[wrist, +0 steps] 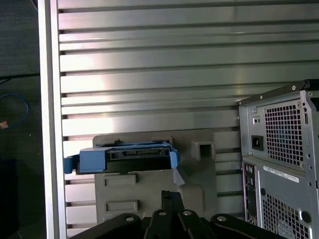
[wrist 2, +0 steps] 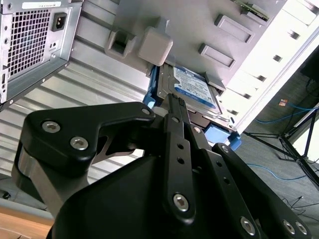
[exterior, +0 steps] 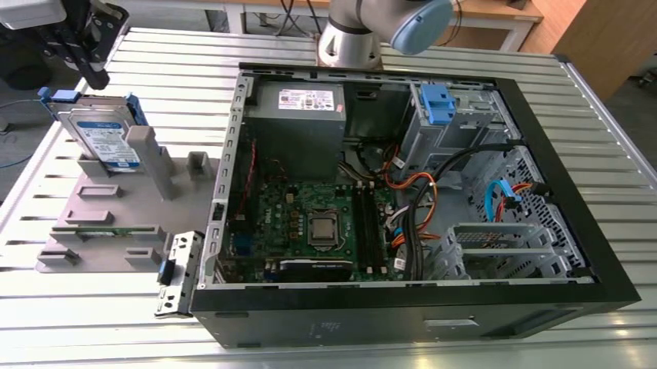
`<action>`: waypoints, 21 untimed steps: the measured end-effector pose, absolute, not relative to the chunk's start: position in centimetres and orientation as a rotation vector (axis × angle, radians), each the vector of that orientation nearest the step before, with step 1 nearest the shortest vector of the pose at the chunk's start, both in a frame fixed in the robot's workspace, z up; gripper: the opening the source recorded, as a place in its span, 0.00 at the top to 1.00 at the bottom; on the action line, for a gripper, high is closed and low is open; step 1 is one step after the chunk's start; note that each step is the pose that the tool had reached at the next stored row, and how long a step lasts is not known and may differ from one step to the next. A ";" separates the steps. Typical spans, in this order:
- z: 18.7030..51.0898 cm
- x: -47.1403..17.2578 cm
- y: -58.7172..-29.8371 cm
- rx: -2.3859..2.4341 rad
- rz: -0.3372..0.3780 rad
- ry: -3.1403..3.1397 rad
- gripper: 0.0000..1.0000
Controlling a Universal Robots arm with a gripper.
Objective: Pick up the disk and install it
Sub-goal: 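Reach for the disk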
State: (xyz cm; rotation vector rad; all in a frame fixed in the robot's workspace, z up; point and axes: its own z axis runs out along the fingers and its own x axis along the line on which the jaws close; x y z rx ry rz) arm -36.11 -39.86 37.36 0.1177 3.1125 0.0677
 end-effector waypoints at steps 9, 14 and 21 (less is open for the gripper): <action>36.9 -36.7 -39.8 0.118 0.067 3.113 0.89; 36.5 -37.3 -39.6 0.118 0.068 3.113 0.89; 35.7 -38.8 -38.7 0.118 0.068 3.112 0.89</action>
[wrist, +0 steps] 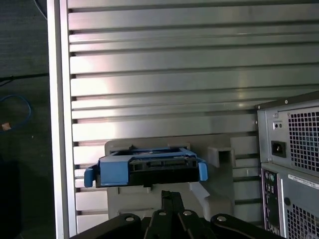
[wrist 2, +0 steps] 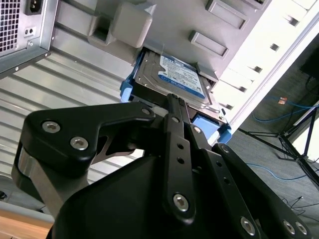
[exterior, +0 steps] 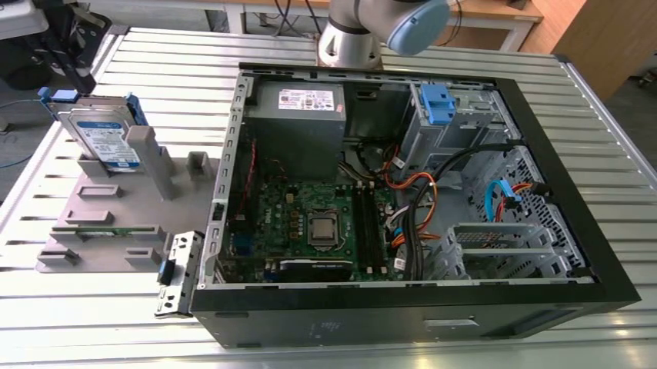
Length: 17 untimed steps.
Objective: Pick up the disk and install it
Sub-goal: 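Reach for the disk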
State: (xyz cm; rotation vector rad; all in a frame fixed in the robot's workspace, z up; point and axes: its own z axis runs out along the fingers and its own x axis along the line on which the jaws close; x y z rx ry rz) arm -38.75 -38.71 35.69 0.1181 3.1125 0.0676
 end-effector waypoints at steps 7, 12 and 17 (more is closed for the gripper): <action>35.3 -39.3 -38.1 0.118 0.068 3.113 0.89; 35.1 -39.8 -37.9 0.118 0.068 3.112 0.89; 34.7 -40.3 -37.5 0.118 0.068 3.113 0.89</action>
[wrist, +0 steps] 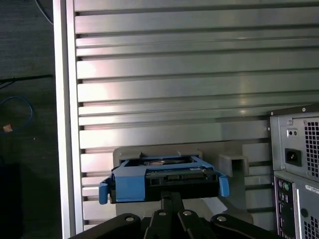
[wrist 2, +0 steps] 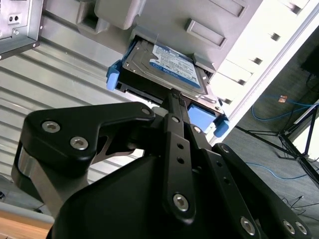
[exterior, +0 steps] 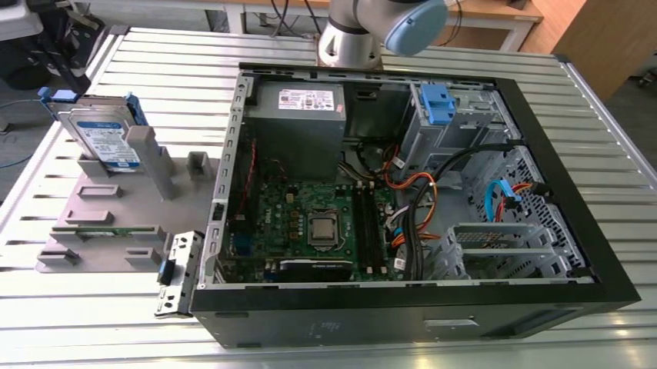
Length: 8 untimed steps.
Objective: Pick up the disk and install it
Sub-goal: 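Reach for the disk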
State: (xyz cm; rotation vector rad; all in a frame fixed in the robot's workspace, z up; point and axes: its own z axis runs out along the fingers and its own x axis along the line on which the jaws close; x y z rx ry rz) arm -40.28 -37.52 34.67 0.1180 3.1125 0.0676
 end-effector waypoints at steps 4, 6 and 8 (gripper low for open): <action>34.4 -40.7 -37.3 0.118 0.068 3.112 0.89; 34.4 -40.7 -37.3 0.118 0.068 3.113 0.89; 34.4 -40.7 -37.3 0.118 0.067 3.113 0.89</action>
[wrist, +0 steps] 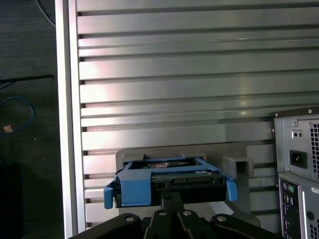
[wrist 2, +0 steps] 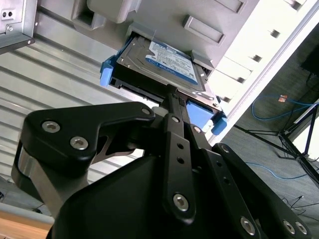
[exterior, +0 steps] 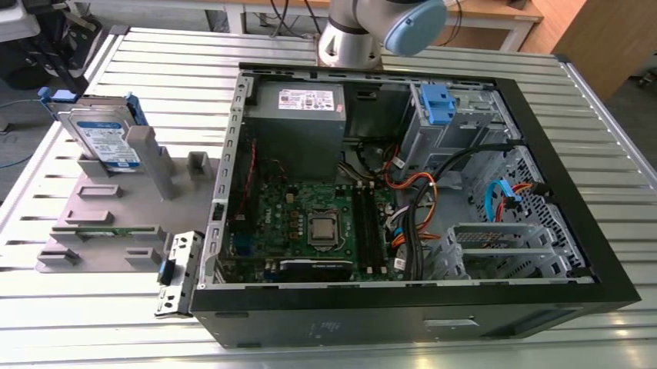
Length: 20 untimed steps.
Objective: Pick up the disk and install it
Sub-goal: 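Reach for the disk, then pick up the disk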
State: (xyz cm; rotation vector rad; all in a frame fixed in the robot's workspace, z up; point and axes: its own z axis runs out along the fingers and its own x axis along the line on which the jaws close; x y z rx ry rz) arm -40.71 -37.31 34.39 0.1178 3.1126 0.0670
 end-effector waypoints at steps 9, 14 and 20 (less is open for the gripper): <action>34.1 -40.7 -37.3 0.118 0.066 3.112 0.89; 33.5 -40.7 -37.3 0.118 0.066 3.112 0.89; 33.7 -40.7 -37.3 0.118 0.066 3.112 0.89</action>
